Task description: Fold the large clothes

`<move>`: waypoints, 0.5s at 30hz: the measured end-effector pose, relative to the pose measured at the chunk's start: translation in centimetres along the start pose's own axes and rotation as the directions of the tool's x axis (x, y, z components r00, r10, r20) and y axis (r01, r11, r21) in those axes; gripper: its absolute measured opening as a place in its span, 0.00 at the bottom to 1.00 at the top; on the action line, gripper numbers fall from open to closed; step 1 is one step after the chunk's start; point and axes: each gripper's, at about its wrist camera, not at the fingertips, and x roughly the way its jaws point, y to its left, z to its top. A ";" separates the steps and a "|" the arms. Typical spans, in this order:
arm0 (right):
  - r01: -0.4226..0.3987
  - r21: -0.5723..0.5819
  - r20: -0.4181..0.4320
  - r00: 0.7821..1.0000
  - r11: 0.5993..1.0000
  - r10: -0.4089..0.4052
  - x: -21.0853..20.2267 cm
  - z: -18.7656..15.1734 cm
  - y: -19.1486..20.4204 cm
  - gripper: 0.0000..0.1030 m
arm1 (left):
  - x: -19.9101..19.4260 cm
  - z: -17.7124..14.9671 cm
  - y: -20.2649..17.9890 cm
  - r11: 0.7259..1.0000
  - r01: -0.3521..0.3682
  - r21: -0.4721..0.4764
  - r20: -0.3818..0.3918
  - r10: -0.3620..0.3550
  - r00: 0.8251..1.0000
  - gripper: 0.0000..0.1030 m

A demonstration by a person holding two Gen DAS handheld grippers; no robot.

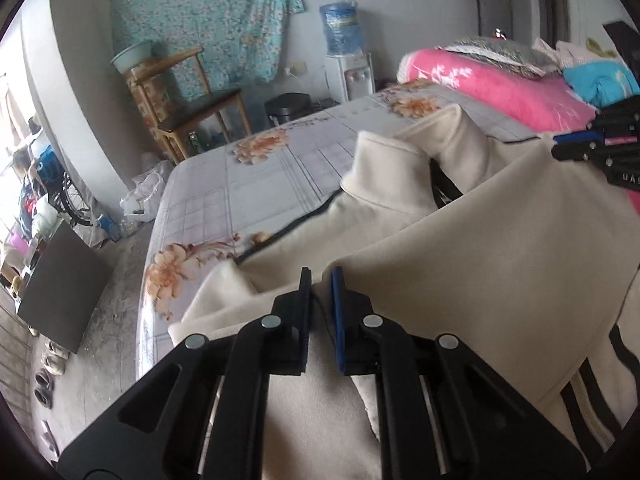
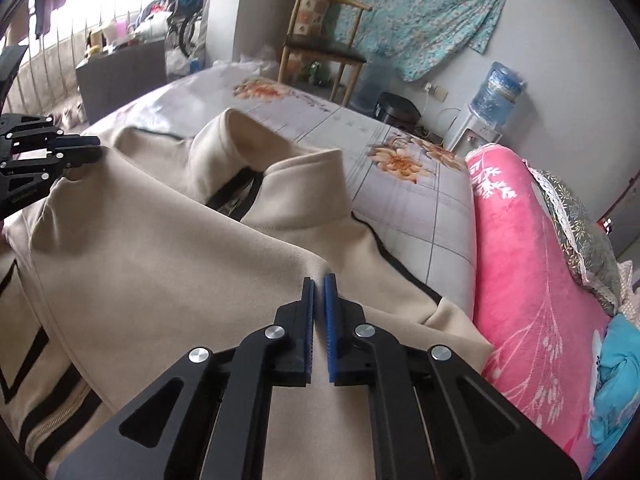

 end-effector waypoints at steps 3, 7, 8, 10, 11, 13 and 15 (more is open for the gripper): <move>0.014 -0.002 -0.044 0.999 1.000 -0.014 2.9 -0.3 0.1 0.05 | 2.1 -0.4 -0.6 1.000 -0.015 0.014 -0.050 0.016 0.999 0.09; 0.029 0.000 -0.062 0.998 1.000 -0.028 4.6 -0.8 0.2 0.08 | 3.5 -1.4 -0.8 0.999 -0.040 0.023 -0.084 0.041 0.996 0.16; 0.016 0.018 -0.064 0.998 1.000 -0.014 4.3 -0.8 -0.1 0.09 | 3.2 -1.3 -0.6 0.999 -0.038 0.015 -0.084 0.039 0.996 0.16; -0.002 0.068 -0.052 0.999 0.998 0.006 2.4 -0.9 -1.3 0.13 | 1.9 -1.1 -0.1 1.000 -0.028 -0.005 -0.071 0.027 0.997 0.16; -0.009 0.088 -0.038 0.999 0.996 0.012 1.4 -1.0 -1.9 0.14 | 0.9 -1.0 0.2 1.000 -0.023 -0.010 -0.059 0.022 0.998 0.17; -0.066 0.122 -0.011 0.998 0.990 0.068 -1.4 -2.0 -3.1 0.15 | -1.0 -1.0 0.6 1.000 -0.003 -0.008 -0.042 0.003 0.999 0.18; -0.118 0.124 -0.011 0.993 0.985 0.120 -3.1 -3.2 -3.6 0.16 | -2.7 -1.6 0.7 0.999 0.050 -0.004 -0.058 -0.050 0.997 0.19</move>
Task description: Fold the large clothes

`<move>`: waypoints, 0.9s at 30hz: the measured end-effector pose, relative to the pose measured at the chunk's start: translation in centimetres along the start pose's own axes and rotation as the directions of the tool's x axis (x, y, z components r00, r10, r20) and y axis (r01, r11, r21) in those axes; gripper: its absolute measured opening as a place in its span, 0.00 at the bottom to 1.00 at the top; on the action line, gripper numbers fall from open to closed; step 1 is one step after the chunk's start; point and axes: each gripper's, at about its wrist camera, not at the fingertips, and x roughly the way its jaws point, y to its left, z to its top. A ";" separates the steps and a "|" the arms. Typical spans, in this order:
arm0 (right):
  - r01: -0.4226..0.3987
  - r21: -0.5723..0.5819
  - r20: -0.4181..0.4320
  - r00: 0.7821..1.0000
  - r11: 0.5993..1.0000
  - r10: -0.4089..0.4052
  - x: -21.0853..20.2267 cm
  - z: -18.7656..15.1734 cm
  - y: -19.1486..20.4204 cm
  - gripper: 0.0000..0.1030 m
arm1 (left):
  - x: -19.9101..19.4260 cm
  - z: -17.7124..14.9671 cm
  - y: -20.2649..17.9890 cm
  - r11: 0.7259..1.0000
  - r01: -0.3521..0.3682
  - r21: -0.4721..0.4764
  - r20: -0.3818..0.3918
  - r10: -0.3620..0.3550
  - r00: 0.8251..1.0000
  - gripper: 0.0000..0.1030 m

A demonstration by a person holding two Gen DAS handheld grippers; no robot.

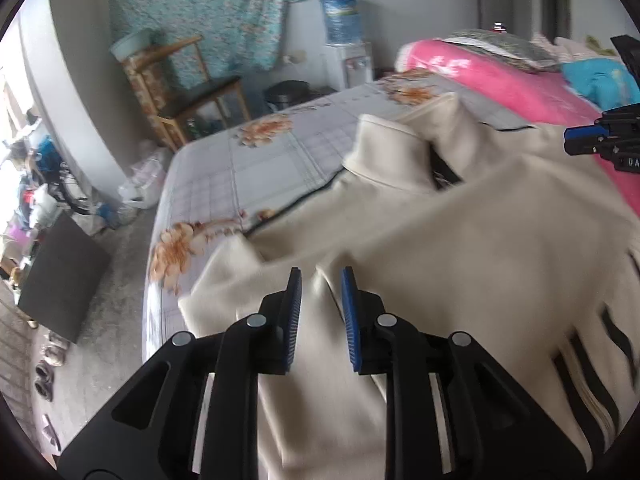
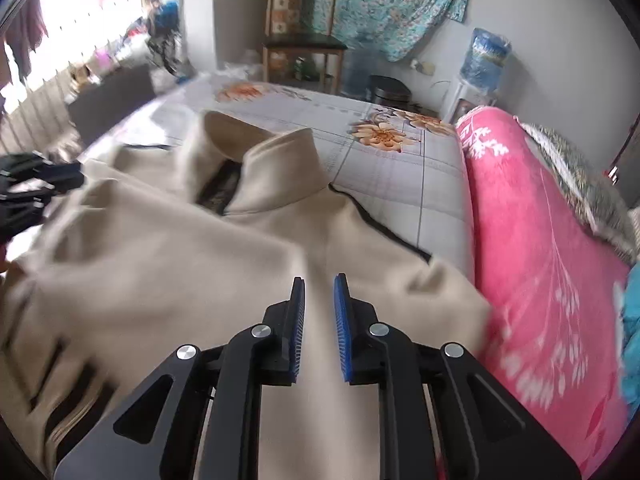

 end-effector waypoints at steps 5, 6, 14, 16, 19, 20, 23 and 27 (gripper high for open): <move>0.023 -0.102 -0.168 0.985 0.994 -0.040 -1.0 -6.5 -0.6 0.16 | -0.7 -3.5 0.0 0.992 0.112 -0.050 -0.120 -0.117 0.986 0.20; 0.067 -0.113 -0.201 0.976 0.991 -0.089 -0.6 -7.5 -1.0 0.15 | -0.5 -4.4 0.0 0.992 0.107 -0.060 -0.140 -0.114 0.984 0.20; 0.112 0.073 -0.115 0.988 0.991 -0.103 -5.1 -8.4 -2.6 0.27 | -1.8 -5.6 0.8 0.982 0.080 -0.171 -0.107 -0.099 0.989 0.32; 0.060 0.049 -0.110 0.992 0.997 -0.054 -5.6 -8.8 -1.0 0.34 | -2.3 -5.8 0.5 0.983 0.076 -0.168 -0.100 -0.094 0.991 0.34; 0.141 -0.132 -0.186 0.969 0.981 -0.165 -3.7 -10.3 2.5 0.49 | -1.8 -6.0 -0.5 0.986 0.059 -0.157 -0.108 -0.077 0.991 0.35; 0.178 -0.170 -0.211 0.954 0.969 -0.212 -2.9 -10.9 2.9 0.48 | -1.7 -6.0 -0.6 0.986 0.055 -0.158 -0.107 -0.072 0.992 0.35; 0.230 -0.110 -0.197 0.948 0.967 -0.248 -3.2 -11.6 1.3 0.13 | -1.5 -5.9 -1.1 0.984 0.062 -0.170 -0.096 -0.079 0.992 0.35; 0.206 0.009 -0.164 0.966 0.978 -0.202 -5.1 -12.0 -1.4 0.08 | -1.7 -5.7 -2.1 0.986 0.084 -0.145 -0.094 -0.098 0.991 0.35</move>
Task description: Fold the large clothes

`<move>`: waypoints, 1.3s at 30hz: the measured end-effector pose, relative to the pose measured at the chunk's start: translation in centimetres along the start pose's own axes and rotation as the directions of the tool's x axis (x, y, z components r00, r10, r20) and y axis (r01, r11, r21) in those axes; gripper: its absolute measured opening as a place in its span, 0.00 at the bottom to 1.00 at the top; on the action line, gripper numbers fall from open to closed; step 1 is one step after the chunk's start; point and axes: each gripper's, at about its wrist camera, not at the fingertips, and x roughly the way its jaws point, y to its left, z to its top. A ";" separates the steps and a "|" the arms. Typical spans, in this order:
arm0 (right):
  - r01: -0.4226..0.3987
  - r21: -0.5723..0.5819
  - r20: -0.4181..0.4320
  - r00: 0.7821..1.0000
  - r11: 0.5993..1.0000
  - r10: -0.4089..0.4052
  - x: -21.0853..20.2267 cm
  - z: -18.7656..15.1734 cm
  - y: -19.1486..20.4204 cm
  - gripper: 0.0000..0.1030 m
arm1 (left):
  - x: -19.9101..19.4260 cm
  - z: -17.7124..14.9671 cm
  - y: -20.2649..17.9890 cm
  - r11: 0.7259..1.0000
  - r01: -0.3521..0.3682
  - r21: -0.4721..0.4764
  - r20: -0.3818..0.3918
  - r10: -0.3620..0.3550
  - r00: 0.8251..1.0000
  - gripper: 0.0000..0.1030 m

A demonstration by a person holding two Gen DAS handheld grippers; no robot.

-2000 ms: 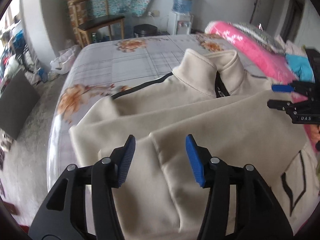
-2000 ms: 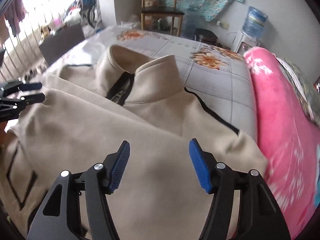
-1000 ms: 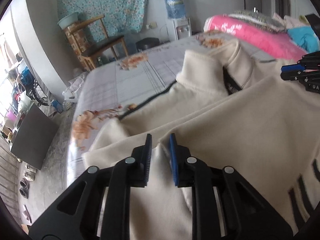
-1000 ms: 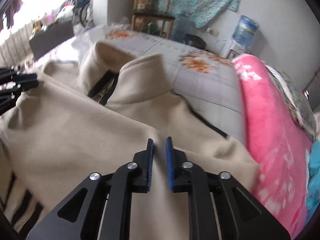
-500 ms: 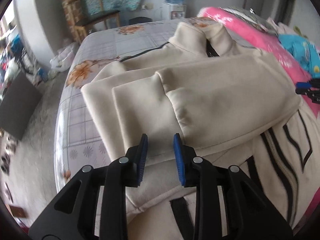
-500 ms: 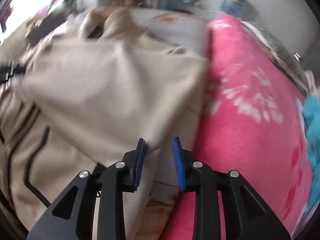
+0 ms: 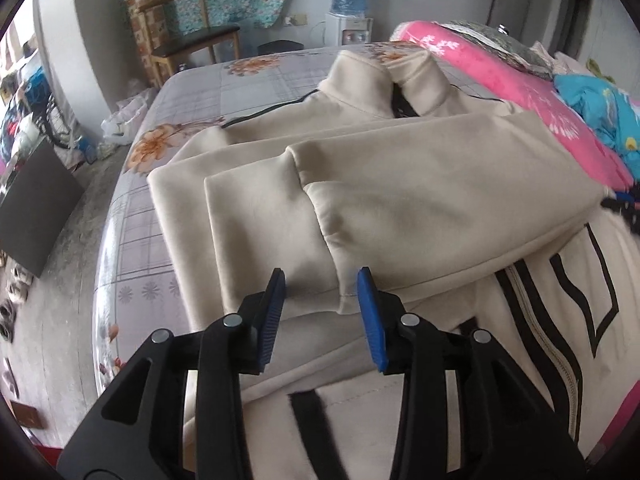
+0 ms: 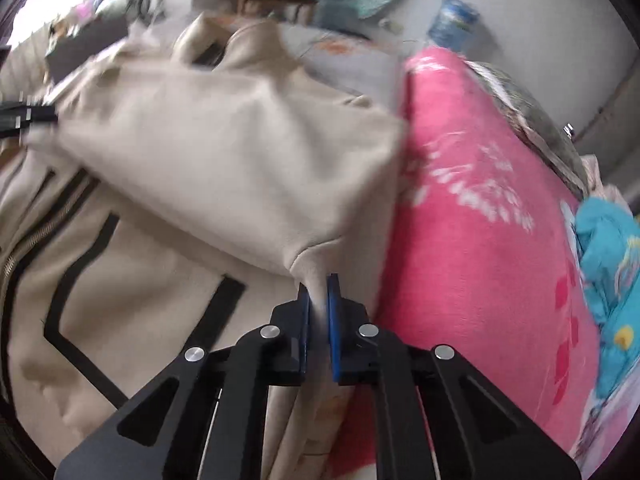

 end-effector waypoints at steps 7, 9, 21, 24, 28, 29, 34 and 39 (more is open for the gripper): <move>-0.026 0.012 -0.005 1.000 1.000 0.026 0.3 -0.5 -1.1 0.29 | 0.1 -0.5 -0.4 1.000 0.002 0.029 -0.004 -0.002 1.000 0.35; -0.045 0.017 -0.007 0.999 0.999 0.045 -0.9 -0.6 -1.4 0.40 | -0.6 -0.3 0.2 1.000 0.020 0.019 0.001 -0.020 1.000 0.35; -0.269 0.263 0.135 0.961 0.927 0.240 2.8 8.2 -4.2 0.53 | 0.9 1.0 2.2 1.000 -0.021 -0.022 -0.010 0.021 1.000 0.35; -0.177 0.326 0.025 0.984 0.928 0.179 8.7 10.5 -4.8 0.47 | 1.3 0.5 2.7 0.999 -0.014 -0.043 -0.012 0.014 1.000 0.35; -0.054 0.358 0.025 0.999 0.932 0.049 10.5 12.8 -6.2 0.42 | 1.2 0.3 2.8 0.999 -0.015 -0.036 -0.008 0.015 1.000 0.35; 0.034 0.367 -0.001 0.999 0.930 -0.036 10.5 13.2 -6.5 0.42 | 1.2 0.3 2.9 0.999 -0.013 -0.037 -0.008 0.012 1.000 0.35; 0.013 0.393 0.065 0.997 0.919 -0.042 6.0 11.9 -6.0 0.45 | -0.2 0.0 3.8 0.997 -0.003 -0.072 -0.001 0.003 1.000 0.36; -0.211 0.324 0.194 0.969 0.922 0.153 -2.7 6.0 -0.7 0.68 | -6.4 -2.3 5.0 0.991 0.037 -0.128 0.085 -0.026 0.996 0.47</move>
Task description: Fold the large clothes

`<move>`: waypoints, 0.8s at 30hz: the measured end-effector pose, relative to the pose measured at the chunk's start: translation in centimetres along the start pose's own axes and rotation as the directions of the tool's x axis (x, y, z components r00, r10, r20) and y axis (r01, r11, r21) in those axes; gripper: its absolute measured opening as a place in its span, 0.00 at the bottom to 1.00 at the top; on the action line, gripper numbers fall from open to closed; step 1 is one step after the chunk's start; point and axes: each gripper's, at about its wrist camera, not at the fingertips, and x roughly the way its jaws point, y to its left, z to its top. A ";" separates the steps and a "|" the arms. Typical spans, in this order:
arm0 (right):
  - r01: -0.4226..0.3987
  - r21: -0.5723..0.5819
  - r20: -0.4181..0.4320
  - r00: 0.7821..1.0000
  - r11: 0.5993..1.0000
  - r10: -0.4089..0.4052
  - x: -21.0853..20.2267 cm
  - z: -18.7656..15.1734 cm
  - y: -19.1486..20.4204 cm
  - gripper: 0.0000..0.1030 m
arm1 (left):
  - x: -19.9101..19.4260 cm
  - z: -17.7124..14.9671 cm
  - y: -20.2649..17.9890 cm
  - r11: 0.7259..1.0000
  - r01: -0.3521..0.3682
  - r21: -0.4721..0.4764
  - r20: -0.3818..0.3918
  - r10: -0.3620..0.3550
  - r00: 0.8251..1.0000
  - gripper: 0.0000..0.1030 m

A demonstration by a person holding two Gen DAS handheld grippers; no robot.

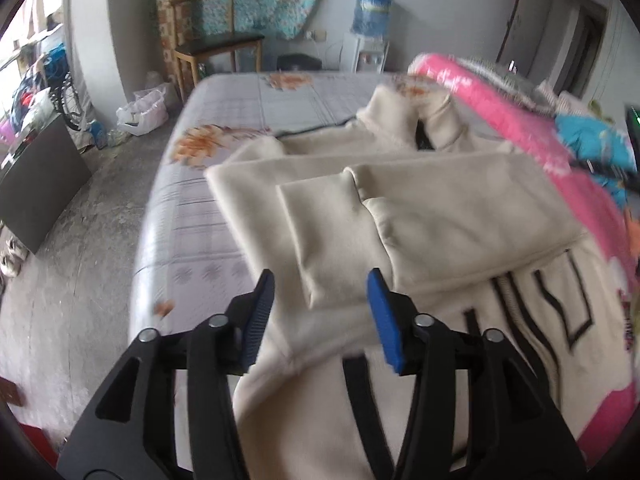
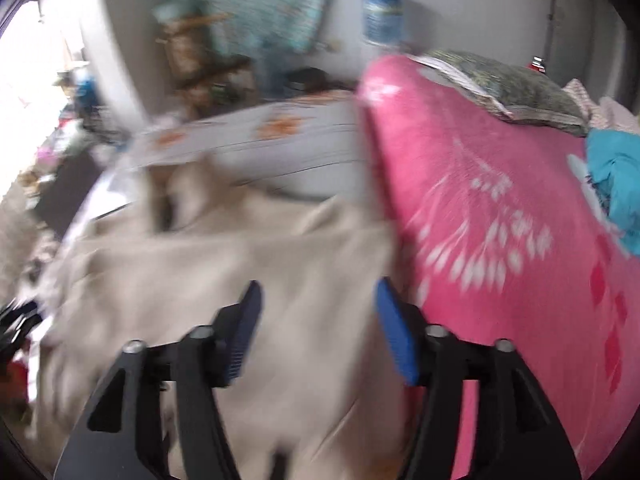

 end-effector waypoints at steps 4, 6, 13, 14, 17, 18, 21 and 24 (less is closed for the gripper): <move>-0.100 -0.071 -0.068 0.993 0.992 0.095 -3.6 -7.7 4.4 0.73 | -4.9 -4.1 0.4 0.999 0.000 -0.041 0.042 0.002 0.999 0.57; -0.124 -0.077 -0.094 0.989 0.989 0.117 -4.3 -11.5 6.4 0.74 | -6.6 -6.8 0.3 0.998 -0.017 -0.057 0.043 0.019 0.999 0.58; -0.053 -0.074 -0.102 0.994 0.996 0.046 -4.2 -19.6 10.4 0.74 | -10.4 -16.5 -0.4 0.987 -0.085 -0.138 0.026 0.089 0.996 0.58; -0.029 -0.075 -0.105 0.994 0.997 0.022 -4.0 -20.2 10.7 0.74 | -11.0 -18.2 -0.6 0.984 -0.080 -0.160 0.031 0.086 0.996 0.58; 0.017 -0.094 -0.090 0.996 0.995 -0.026 -3.4 -21.3 11.1 0.78 | -12.4 -21.3 -0.7 0.981 -0.069 -0.183 0.045 0.078 0.996 0.58; 0.019 -0.089 -0.082 0.996 0.996 -0.027 -3.3 -21.4 11.1 0.78 | -12.8 -22.0 -0.6 0.980 -0.060 -0.191 0.048 0.070 0.996 0.58; 0.005 -0.054 -0.081 0.997 0.999 -0.010 -3.2 -21.5 10.6 0.79 | -13.9 -24.3 -0.3 0.971 -0.020 -0.239 0.071 0.038 0.997 0.56; 0.012 -0.047 -0.077 0.997 0.999 -0.015 -3.3 -21.6 10.9 0.80 | -14.3 -26.1 0.4 0.946 0.068 -0.317 0.087 -0.043 0.995 0.50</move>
